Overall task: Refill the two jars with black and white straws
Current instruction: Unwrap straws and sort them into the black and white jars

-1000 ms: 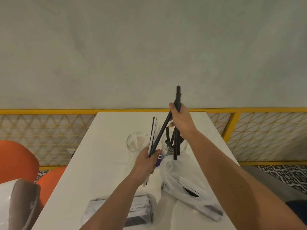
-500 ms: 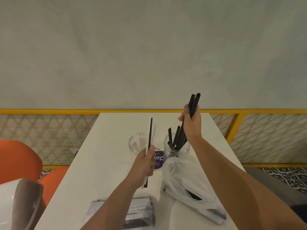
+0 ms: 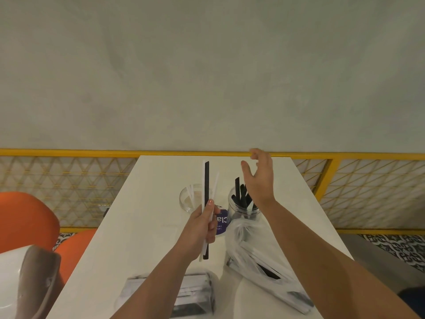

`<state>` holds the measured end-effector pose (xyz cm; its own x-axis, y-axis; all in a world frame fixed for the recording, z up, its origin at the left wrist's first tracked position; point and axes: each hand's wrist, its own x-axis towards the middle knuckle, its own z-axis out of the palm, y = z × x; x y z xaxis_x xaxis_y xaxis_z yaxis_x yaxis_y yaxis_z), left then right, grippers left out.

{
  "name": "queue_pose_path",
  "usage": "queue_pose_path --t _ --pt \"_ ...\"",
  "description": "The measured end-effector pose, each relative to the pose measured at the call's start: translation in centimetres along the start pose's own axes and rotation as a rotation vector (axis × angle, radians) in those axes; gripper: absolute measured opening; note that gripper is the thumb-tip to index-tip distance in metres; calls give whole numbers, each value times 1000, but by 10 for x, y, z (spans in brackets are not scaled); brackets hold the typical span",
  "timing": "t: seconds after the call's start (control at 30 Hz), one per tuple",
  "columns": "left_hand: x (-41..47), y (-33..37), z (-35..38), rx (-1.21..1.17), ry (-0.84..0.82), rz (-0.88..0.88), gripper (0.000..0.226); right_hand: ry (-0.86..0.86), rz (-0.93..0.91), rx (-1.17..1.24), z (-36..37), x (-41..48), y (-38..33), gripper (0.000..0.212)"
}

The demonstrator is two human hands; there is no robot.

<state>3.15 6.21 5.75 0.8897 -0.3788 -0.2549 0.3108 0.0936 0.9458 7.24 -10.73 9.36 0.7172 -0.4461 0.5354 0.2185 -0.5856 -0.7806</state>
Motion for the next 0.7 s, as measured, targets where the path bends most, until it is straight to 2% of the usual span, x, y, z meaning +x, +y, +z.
queue_pose_path --t 0.07,0.17,0.23,0.3,0.4,0.57,0.7 --pt "0 0 2 -5 1 5 35 -122 3 38 6 -5 -18 22" --pt "-1 1 4 -7 -6 25 35 -506 340 90 14 -13 -38 32" --pt "-2 2 3 -17 -14 38 35 -665 514 173 17 -19 -43 29" --pt "-3 2 1 -25 -13 43 35 -689 574 266 18 -23 -47 19" --pt "-5 3 0 -7 21 69 32 -638 599 336 22 -26 -52 14" --pt "-2 1 3 97 141 99 28 -566 565 345 29 -29 -61 22" --pt "1 -1 4 262 194 155 28 -577 382 64 33 -31 -67 36"
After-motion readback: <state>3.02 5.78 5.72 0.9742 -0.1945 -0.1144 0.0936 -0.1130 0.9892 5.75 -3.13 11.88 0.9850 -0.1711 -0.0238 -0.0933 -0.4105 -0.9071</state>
